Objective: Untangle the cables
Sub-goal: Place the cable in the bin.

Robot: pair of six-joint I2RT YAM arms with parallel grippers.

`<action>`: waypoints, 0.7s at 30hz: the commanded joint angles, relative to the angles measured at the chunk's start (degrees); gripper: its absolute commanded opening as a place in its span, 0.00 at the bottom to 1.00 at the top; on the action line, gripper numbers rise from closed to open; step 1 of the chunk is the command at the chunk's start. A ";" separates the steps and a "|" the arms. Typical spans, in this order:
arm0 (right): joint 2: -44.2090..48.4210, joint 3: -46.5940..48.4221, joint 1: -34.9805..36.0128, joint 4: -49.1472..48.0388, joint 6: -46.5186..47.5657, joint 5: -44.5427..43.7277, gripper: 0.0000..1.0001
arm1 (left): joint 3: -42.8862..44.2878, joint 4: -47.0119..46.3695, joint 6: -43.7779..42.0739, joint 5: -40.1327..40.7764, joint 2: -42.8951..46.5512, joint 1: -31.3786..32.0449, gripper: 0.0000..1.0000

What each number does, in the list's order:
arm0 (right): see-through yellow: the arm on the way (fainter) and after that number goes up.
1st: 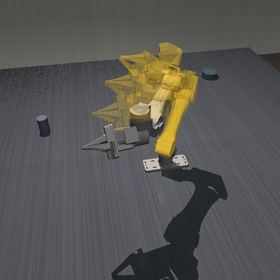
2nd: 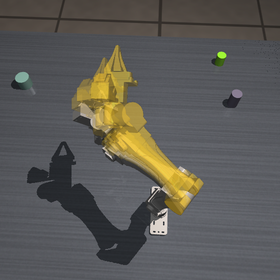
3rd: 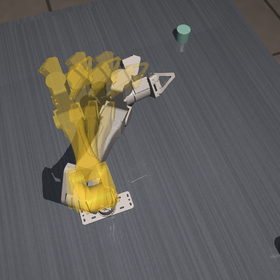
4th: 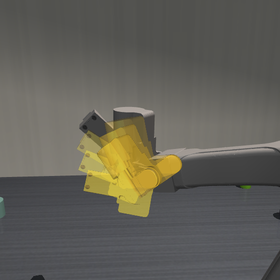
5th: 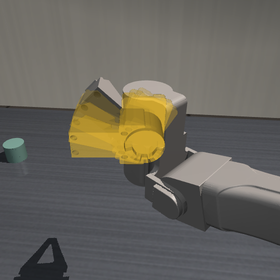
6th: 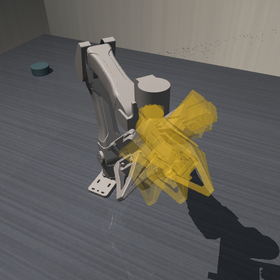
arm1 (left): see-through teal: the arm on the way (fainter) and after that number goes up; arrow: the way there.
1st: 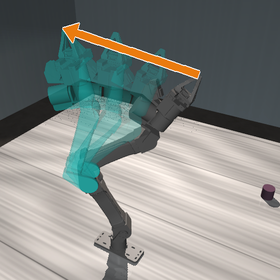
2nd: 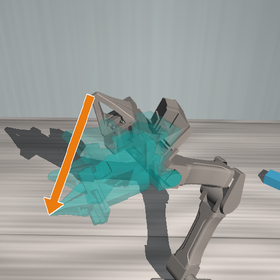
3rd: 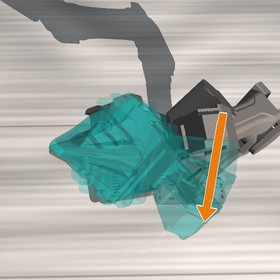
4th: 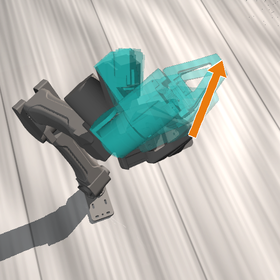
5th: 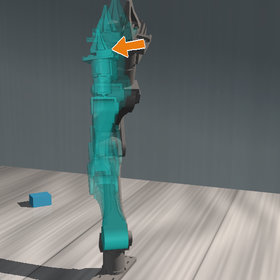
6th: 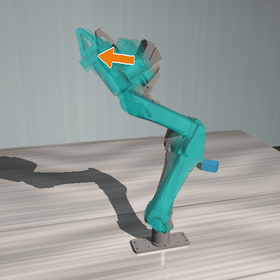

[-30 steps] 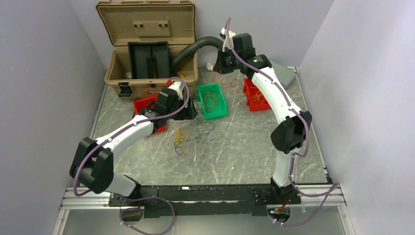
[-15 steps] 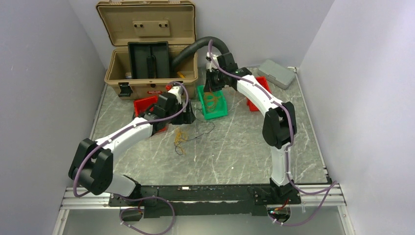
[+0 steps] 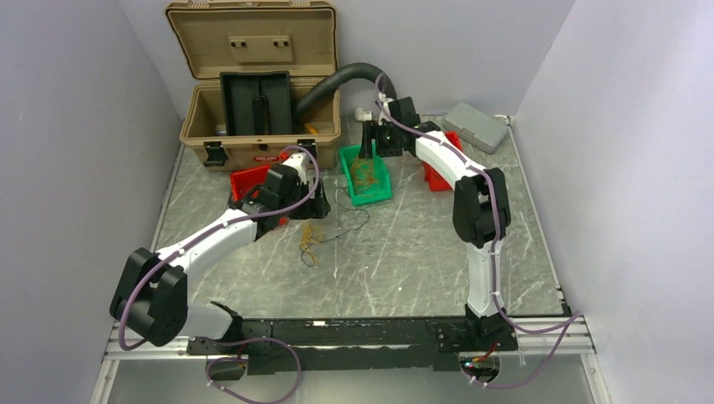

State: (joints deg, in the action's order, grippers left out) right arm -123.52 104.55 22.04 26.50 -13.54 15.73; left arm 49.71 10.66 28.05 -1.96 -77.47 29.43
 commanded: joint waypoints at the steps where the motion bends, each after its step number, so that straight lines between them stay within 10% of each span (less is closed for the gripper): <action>1: 8.31 1.32 -3.14 -3.86 -2.10 1.55 0.76 | -0.89 -0.64 -1.33 1.38 3.45 -0.28 0.85; 4: 9.08 1.85 -4.99 -2.82 -2.28 -1.17 0.90 | -1.68 -0.55 -1.67 1.75 4.74 -0.25 0.85; 21: -14.54 24.86 -6.64 11.48 5.41 -19.46 1.00 | -1.87 0.28 -1.48 0.56 5.55 -0.30 0.85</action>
State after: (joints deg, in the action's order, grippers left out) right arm -135.33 124.92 15.16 34.46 -10.70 0.36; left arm 47.99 11.81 27.44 -1.21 -73.58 29.43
